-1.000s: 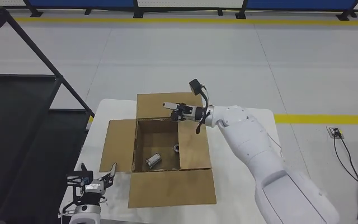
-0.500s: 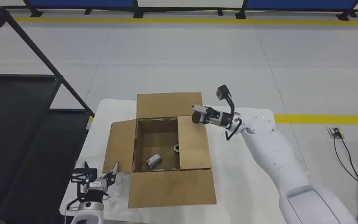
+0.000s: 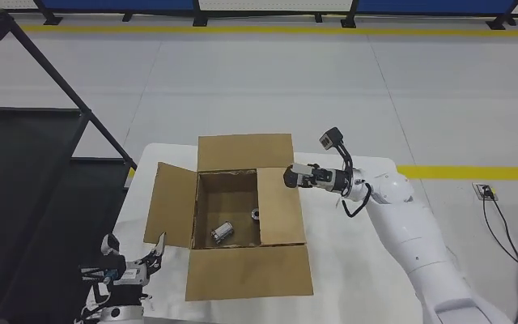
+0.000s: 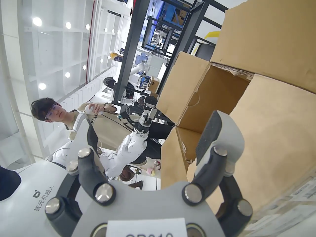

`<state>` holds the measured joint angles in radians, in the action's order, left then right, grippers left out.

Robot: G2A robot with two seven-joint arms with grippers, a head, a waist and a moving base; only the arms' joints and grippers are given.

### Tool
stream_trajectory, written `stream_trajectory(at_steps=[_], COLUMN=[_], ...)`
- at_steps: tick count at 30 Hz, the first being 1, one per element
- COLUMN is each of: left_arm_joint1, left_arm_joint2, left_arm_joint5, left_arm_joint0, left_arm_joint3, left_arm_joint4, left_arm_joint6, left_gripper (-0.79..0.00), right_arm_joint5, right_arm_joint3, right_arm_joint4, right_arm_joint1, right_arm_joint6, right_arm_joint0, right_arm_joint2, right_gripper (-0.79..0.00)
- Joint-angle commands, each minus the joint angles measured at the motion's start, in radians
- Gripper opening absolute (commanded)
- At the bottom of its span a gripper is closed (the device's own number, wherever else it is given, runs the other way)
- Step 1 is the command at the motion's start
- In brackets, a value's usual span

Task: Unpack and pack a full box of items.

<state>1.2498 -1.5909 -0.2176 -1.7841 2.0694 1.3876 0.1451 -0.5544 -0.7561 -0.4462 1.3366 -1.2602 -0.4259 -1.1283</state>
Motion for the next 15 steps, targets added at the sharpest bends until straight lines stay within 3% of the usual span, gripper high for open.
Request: stream_trajectory(at_steps=[1,3,10,15], left_arm_joint1=[0.002,0.004,0.001,0.003], left_arm_joint2=[0.008,0.018,0.077,0.151], left_arm_joint5=[-0.006,0.000,0.170,0.258], left_arm_joint0=[-0.017,-0.043,-0.131,-0.016], left_arm_joint3=[0.027,0.062,0.209,0.199], left_arm_joint4=[0.003,0.006,0.017,-0.052], left_arm_joint6=[0.012,0.033,0.034,-0.134], left_gripper=[0.000,0.000,0.000,0.000], right_arm_joint5=[0.010,0.018,0.030,0.082], right_arm_joint3=[-0.017,-0.029,-0.117,-0.267], right_arm_joint4=[0.006,0.011,0.033,0.074], right_arm_joint1=[-0.006,-0.011,-0.048,-0.101], right_arm_joint6=[-0.001,-0.003,-0.036,-0.087], right_arm_joint0=[-0.009,-0.017,-0.066,-0.152], right_arm_joint2=[-0.007,-0.013,-0.071,-0.151], right_gripper=[0.000,0.000,0.000,0.000])
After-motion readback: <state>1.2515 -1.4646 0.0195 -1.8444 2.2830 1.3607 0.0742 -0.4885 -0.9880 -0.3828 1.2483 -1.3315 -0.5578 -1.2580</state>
